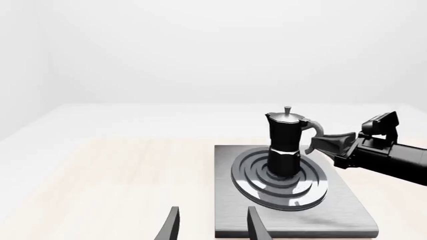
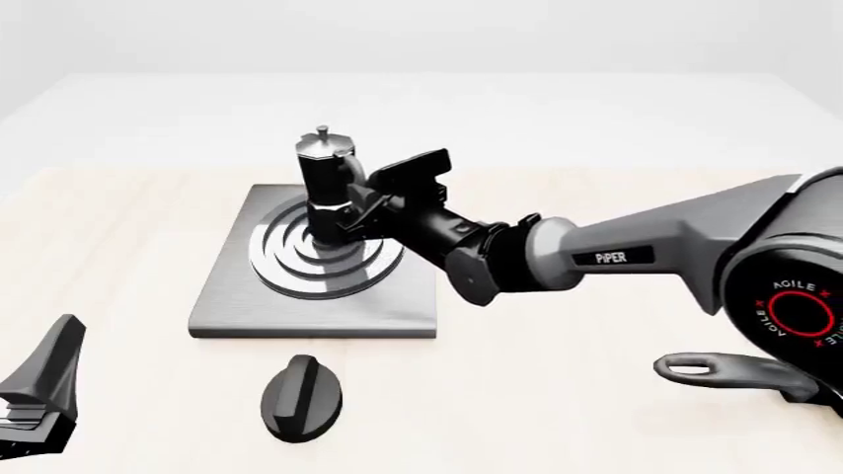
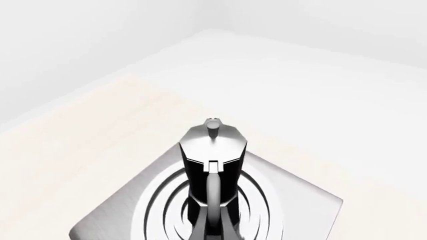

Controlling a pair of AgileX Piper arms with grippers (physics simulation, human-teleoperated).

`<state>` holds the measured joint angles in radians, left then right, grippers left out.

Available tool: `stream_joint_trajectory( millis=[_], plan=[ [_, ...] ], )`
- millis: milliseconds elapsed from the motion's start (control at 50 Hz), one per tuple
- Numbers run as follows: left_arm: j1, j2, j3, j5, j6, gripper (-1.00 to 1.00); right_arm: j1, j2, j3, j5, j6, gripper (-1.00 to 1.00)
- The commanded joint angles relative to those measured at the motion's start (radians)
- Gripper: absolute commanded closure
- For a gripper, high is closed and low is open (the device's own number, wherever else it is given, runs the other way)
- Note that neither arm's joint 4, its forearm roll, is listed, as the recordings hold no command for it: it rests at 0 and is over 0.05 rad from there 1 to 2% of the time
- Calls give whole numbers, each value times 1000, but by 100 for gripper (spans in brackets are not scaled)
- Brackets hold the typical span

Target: Put the moka pot on the stove.

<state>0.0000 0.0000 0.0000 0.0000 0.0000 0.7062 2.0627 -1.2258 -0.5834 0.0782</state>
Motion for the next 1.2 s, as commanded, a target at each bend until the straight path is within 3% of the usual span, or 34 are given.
stream_joint_trajectory(
  millis=[20,40,60,760,1200],
  plan=[
    [0,0,0,0,0,-100,12,9,-15,-4,6,100],
    [0,0,0,0,0,-100,16,9,-14,-5,5,100],
    [0,0,0,0,0,-100,20,8,-12,-5,5,-100],
    [0,0,0,0,0,-100,16,-51,39,-8,-14,-100],
    [0,0,0,0,0,-100,-4,-197,168,-28,-37,-100]
  ],
)
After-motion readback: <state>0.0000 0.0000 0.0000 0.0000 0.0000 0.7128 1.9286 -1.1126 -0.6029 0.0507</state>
